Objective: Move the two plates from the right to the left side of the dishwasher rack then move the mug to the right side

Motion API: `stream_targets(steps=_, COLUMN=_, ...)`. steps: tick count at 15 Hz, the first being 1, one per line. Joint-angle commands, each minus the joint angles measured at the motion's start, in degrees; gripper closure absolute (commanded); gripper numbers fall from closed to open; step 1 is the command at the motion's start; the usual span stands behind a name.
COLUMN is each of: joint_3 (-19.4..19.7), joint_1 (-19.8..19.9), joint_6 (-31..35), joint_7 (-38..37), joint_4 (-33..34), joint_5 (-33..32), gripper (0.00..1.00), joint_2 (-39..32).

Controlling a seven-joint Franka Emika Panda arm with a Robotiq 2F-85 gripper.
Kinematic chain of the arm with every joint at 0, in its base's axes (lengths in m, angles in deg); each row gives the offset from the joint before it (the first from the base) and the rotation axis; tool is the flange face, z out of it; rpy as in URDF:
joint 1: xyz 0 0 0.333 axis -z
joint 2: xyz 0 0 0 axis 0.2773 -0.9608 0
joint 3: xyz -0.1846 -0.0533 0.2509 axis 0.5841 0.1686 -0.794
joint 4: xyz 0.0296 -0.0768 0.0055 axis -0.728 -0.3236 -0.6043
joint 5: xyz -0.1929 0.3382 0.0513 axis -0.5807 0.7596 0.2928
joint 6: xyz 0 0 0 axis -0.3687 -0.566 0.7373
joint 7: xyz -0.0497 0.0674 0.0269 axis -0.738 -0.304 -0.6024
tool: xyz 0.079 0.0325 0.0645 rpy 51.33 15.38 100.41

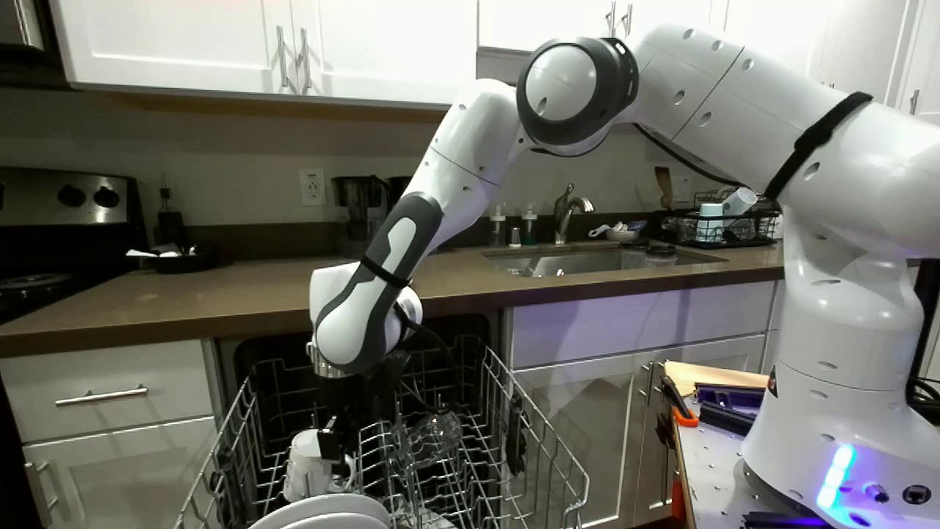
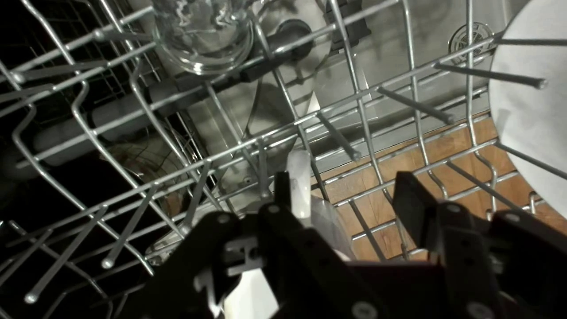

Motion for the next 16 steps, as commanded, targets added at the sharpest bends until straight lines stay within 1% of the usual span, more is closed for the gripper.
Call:
stream_targets(steps=1, joint_3=0.3, joint_1=-0.9, joint_6=0.1, joint_7=-1.9, joint_4=1.5, joint_5=-1.2, gripper=0.37, joint_2=-0.8)
stream_targets(steps=2, joint_3=0.3, joint_1=-1.0, joint_6=0.4, joint_7=-1.8, joint_4=1.9, joint_5=-1.3, gripper=0.37, joint_2=-1.3)
stream_targets(steps=3, joint_3=0.0, joint_1=-0.8, joint_6=0.6, joint_7=-1.5, joint_4=2.1, joint_5=-1.2, gripper=0.35, joint_2=-1.6)
stream_targets(steps=5, joint_3=0.6, joint_1=-1.4, joint_6=0.9, joint_7=-2.1, joint_4=2.8, joint_5=-1.3, gripper=0.33, joint_2=-2.3)
stream_targets(steps=10, joint_3=1.5, joint_1=-1.8, joint_6=3.2, joint_7=-2.2, joint_4=4.1, joint_5=-2.0, gripper=0.38, joint_2=-4.3)
stream_targets(steps=11, joint_3=1.7, joint_1=-1.9, joint_6=3.6, joint_7=-2.3, joint_4=4.1, joint_5=-2.1, gripper=0.35, joint_2=-4.5)
stream_targets(steps=12, joint_3=2.3, joint_1=-2.2, joint_6=4.2, joint_7=-2.6, joint_4=4.1, joint_5=-2.4, gripper=0.31, joint_2=-4.7)
stream_targets(steps=13, joint_3=2.4, joint_1=-2.2, joint_6=4.6, joint_7=-2.6, joint_4=4.2, joint_5=-2.4, gripper=0.34, joint_2=-4.9)
stream_targets(steps=16, joint_3=3.4, joint_1=-2.8, joint_6=5.8, joint_7=-3.3, joint_4=4.2, joint_5=-3.0, gripper=0.28, joint_2=-5.3)
